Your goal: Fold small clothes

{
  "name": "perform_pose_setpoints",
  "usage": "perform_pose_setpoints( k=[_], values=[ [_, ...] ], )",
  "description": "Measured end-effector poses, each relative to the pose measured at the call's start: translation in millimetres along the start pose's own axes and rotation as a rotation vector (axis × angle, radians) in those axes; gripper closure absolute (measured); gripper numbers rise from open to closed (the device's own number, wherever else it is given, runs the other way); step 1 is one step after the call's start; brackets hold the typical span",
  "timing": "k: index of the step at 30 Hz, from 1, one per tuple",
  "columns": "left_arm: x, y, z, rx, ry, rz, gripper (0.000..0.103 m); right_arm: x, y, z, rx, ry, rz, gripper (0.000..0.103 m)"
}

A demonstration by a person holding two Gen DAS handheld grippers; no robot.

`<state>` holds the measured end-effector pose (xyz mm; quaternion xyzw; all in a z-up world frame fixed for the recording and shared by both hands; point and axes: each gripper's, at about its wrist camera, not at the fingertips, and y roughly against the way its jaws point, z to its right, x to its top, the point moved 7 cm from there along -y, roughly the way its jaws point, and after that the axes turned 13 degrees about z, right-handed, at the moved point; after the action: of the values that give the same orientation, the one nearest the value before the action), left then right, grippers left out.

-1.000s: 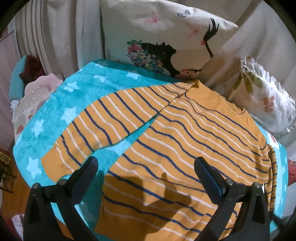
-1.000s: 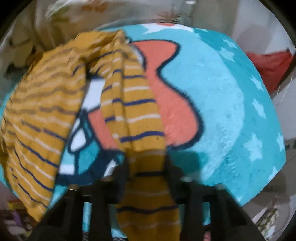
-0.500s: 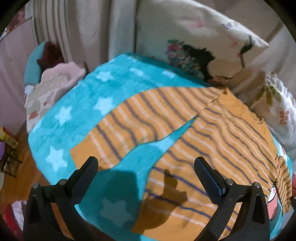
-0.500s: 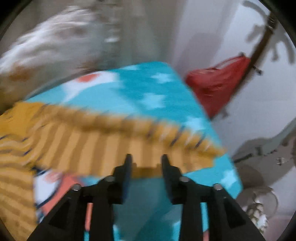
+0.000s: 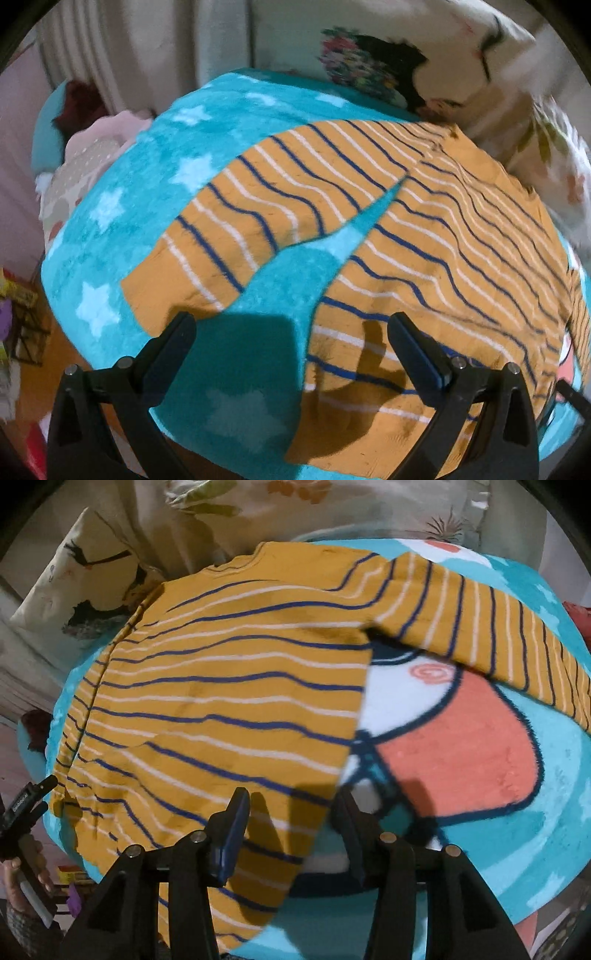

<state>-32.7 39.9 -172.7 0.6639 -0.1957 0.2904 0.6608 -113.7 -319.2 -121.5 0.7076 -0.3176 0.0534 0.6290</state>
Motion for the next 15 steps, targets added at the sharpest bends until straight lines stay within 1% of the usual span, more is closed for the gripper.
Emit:
perform_pose_setpoints(
  k=[3,6,9,12,15],
  values=[
    [2,2,13,-0.008,-0.085,0.012,0.0,-2,-4,-1,-0.032,0.027,0.0,0.05],
    [5,6,29,-0.037,-0.169,0.029,0.0,-1,-1,10,-0.049,0.034,-0.007,0.05],
    [7,9,44,-0.06,-0.239,0.047,0.0,0,-2,7,-0.074,0.032,-0.007,0.047],
    [8,11,56,-0.086,-0.288,0.06,0.0,-1,-1,4,-0.08,0.035,-0.001,0.047],
    [9,11,62,-0.108,-0.311,0.06,0.0,-2,1,2,-0.09,0.026,0.002,0.046]
  ],
)
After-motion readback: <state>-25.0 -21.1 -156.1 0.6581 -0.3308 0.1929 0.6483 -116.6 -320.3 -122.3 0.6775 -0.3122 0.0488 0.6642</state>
